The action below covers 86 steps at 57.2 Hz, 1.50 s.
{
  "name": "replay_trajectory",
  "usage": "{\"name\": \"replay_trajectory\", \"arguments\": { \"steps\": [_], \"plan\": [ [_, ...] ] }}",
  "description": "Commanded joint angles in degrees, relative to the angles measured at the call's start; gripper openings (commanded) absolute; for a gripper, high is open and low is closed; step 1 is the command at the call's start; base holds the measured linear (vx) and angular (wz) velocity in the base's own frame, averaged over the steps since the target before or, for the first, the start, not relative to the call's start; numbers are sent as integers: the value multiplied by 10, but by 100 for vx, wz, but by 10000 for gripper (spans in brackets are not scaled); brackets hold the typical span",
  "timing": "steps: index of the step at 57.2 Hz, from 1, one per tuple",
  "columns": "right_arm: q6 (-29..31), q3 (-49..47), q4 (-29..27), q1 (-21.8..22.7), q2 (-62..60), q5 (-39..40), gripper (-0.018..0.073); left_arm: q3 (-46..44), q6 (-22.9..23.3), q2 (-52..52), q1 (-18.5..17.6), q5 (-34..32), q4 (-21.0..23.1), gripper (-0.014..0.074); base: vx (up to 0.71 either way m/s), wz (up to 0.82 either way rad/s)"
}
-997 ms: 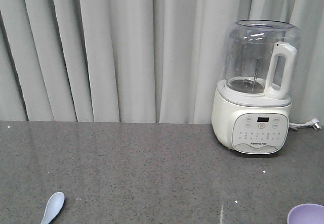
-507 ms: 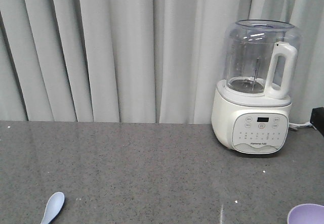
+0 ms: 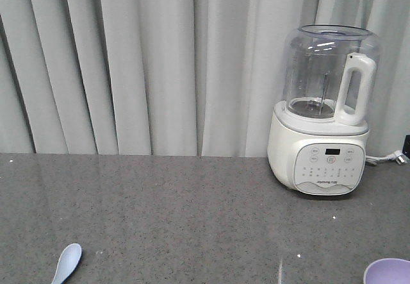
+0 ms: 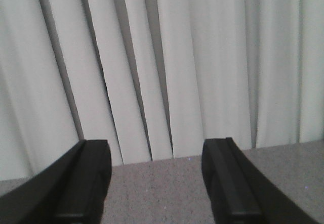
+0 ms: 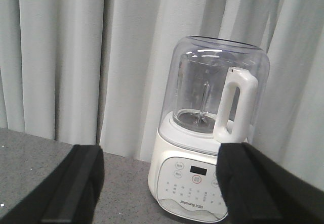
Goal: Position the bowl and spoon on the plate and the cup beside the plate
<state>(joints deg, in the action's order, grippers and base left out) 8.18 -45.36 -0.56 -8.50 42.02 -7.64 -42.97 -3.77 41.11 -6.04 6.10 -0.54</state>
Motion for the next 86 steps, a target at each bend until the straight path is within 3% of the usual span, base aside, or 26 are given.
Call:
{"name": "replay_trajectory", "arguments": {
  "steps": [1, 11, 17, 23, 31, 54, 86],
  "plan": [
    [3, -20, 2, 4, 0, 49, 491, -27, -1, -1, -1, -1, 1, 524, 0, 0],
    [-1, -20, 2, 4, 5, 38, 491, -118, -1, 46, -1, 182, 5, 524, 0, 0],
    [-1, -20, 2, 4, 21, 30, 491, -180, -3, 100, -2, 267, 47, 524, 0, 0],
    [-1, -20, 2, 4, 39, 28, 491, -223, -22, 162, -10, 337, 77, 524, 0, 0],
    [-1, -20, 2, 4, 54, 28, 491, -250, -28, 257, -27, 404, 81, 524, 0, 0],
    [4, -20, 6, 4, 57, 29, 491, -257, -17, 484, -30, 418, 80, 524, 0, 0],
    [4, -20, 6, 4, 57, 29, 491, -289, 0, 567, -30, 467, 75, 485, 0, 0]
  ]
}}
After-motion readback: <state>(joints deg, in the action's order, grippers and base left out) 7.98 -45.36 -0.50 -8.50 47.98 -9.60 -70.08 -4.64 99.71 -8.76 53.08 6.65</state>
